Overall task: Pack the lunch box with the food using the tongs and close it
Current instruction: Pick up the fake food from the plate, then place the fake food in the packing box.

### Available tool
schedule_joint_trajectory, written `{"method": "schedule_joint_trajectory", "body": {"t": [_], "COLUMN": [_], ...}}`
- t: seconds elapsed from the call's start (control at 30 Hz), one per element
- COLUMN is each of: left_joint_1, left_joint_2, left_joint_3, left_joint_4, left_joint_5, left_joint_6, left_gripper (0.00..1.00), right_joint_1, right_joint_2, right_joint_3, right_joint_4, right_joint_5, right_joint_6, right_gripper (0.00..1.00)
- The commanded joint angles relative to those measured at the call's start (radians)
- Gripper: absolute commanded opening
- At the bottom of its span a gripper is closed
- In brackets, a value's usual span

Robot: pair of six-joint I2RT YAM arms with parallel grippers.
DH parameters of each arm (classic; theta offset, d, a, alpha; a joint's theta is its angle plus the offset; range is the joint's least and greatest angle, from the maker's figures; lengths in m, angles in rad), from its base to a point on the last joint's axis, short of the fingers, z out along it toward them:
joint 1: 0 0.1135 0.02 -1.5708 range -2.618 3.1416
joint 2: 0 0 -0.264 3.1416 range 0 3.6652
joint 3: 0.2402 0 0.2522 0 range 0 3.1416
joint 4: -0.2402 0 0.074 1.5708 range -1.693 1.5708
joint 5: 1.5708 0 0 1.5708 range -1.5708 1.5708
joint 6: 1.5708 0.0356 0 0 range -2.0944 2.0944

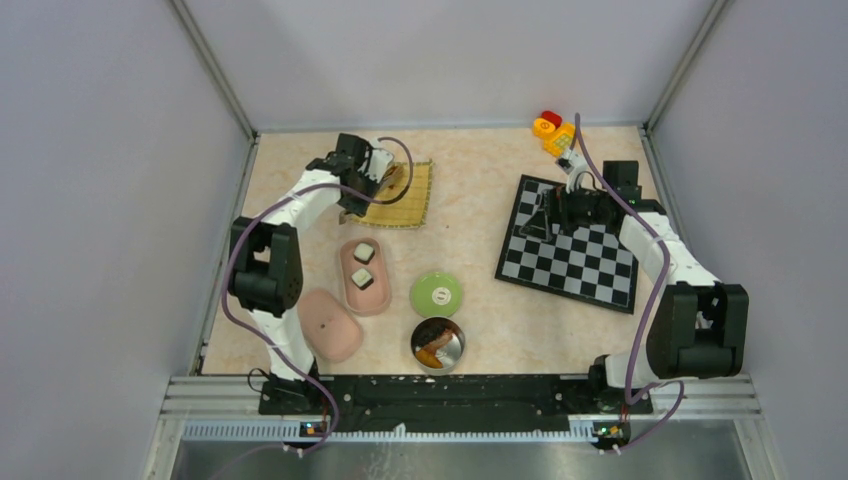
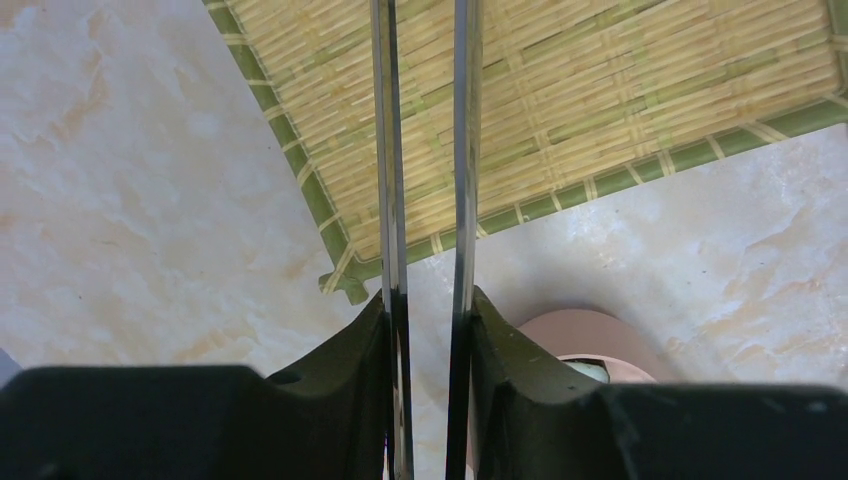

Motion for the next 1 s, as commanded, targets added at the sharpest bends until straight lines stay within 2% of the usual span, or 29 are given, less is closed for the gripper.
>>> {"method": "schedule_joint_trajectory", "body": {"t": [0.0,0.13,0.33,0.77,0.97], "left_joint_1": [0.000,0.000,0.000,-0.013,-0.081], "left_joint_2": [-0.103,-0.183,-0.334,-0.781,-0.877], "left_joint_3": [0.057,0.043,-0.048,-0.301,-0.345], "left_joint_4": [0.011,-0.019,-0.099,-0.415,-0.586], "left_joint_5": [0.043,0.124,0.236,0.653,0.699], "left_joint_6": [0.022,0.066,0.144,0.436,0.547], "left_gripper": [0.21,0.14,0.10,0.13,0.16], "right_joint_1": [-0.007,-0.007,-0.007,-0.007,-0.007], "right_joint_2": [-0.026,-0.027,-0.027,-0.020,-0.019], "right_joint_3": [0.018,0.016,0.015,0.011,0.008], "right_joint_4": [0.014,0.015,0.018,0.026,0.031], "right_joint_5": [-0.005,-0.006,-0.010,-0.018,-0.013], "right_joint_6": [-0.025,-0.025,-0.022,-0.013,-0.013], "right_gripper": [0.98,0.98,0.98,0.98,0.98]}}
